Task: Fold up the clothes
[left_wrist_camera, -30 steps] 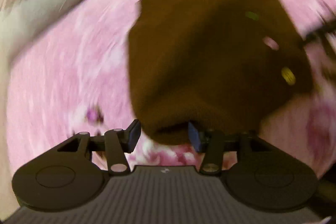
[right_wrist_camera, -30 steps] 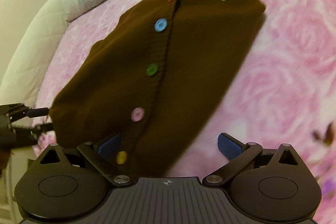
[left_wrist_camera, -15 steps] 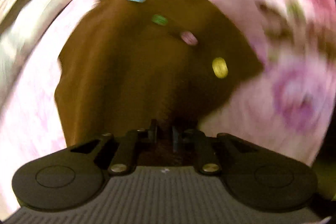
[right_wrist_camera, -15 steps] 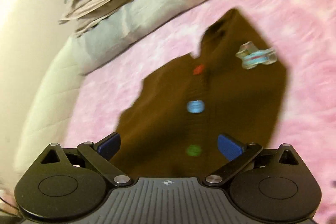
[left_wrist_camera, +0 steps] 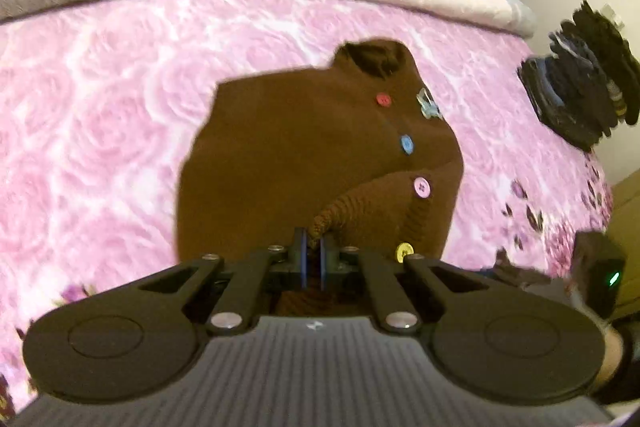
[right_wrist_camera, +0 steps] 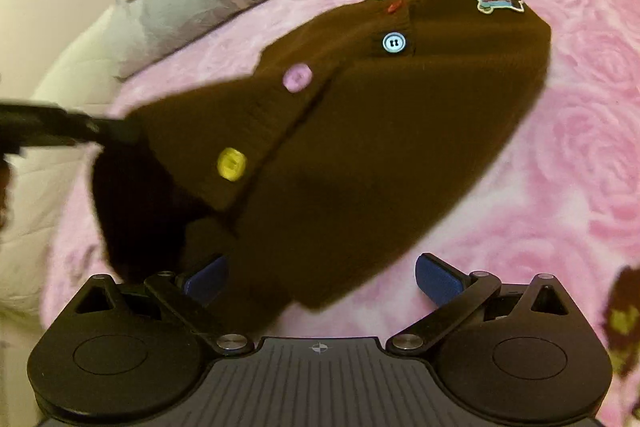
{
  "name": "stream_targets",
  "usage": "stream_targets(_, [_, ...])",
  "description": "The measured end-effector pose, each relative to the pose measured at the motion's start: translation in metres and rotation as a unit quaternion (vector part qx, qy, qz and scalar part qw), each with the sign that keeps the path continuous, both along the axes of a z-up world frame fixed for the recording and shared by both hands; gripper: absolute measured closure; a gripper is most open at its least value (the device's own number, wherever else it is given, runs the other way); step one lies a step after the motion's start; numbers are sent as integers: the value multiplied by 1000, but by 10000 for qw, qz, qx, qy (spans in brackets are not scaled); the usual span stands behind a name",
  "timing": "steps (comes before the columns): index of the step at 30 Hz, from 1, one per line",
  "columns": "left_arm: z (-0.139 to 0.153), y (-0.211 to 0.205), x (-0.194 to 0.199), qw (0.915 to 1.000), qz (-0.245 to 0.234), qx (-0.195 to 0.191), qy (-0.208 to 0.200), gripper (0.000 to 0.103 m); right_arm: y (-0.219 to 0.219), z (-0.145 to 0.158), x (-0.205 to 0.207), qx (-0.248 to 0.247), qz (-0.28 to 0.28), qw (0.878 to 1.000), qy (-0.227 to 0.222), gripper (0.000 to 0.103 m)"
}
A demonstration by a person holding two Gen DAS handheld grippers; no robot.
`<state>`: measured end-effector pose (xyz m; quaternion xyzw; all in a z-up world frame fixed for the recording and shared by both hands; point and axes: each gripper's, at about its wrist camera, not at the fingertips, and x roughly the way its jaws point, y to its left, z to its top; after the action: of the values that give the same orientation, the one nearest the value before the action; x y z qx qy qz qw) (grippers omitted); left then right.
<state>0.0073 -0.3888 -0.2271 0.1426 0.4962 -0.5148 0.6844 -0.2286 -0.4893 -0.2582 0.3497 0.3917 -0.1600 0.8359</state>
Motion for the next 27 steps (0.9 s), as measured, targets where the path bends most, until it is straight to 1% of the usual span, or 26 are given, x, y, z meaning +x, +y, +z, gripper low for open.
stream_targets(1, [0, 0, 4, 10000, 49, -44, 14, 99, 3, -6, 5, -78, -89, 9999, 34, 1])
stream_targets(3, [3, 5, 6, 9999, 45, -146, 77, 99, 11, -11, 15, -406, -217, 9989, 73, 1])
stream_targets(6, [8, 14, 7, 9994, 8, -317, 156, 99, 22, -16, 36, -975, -190, 9950, 34, 1])
stream_targets(11, [16, 27, 6, 9995, -27, -306, 34, 99, 5, -15, 37, -1612, -802, 9832, 309, 1])
stream_targets(12, [18, 29, 5, 9996, -41, -294, 5, 99, -1, -9, 29, -1786, -885, 9789, 450, 1])
stream_targets(13, [19, 28, 1, 9995, -166, -266, -50, 99, -9, -2, 19, -1941, -879, 9753, 575, 2])
stream_targets(15, [24, 21, -13, 9979, -571, -229, -221, 99, -24, 13, -4, -2249, -766, 9674, 883, 28])
stream_targets(17, [29, 11, -36, 9932, -1076, -237, -363, 99, -38, 29, -28, -2660, -475, 9544, 1267, 28])
stream_targets(18, [32, 6, -54, 9886, -1420, -232, -434, 99, -41, 38, -40, -2887, -328, 9460, 1434, 28])
stream_targets(20, [36, 0, -93, 9758, -2093, -197, -597, 99, -46, 57, -65, -3334, -139, 9254, 1795, 28])
stream_targets(21, [36, -1, -108, 9706, -2320, -163, -624, 103, -47, 66, -78, -3536, -98, 9143, 1975, 28])
stream_targets(22, [33, 0, -124, 9659, -2519, -77, -601, 103, -47, 76, -90, -3734, -56, 9023, 2154, 28])
stream_targets(23, [29, 1, -140, 9608, -2712, 9, -575, 103, -46, 80, -103, -3787, -119, 8944, 2378, 28])
stream_targets(24, [23, 4, -151, 9583, -2810, 98, -513, 103, -45, 84, -115, -3824, -193, 8863, 2604, 28])
stream_targets(27, [1, 16, -165, 9582, -2812, 448, -290, 103, -45, 69, -145, -3022, -394, 9034, 3016, 28])
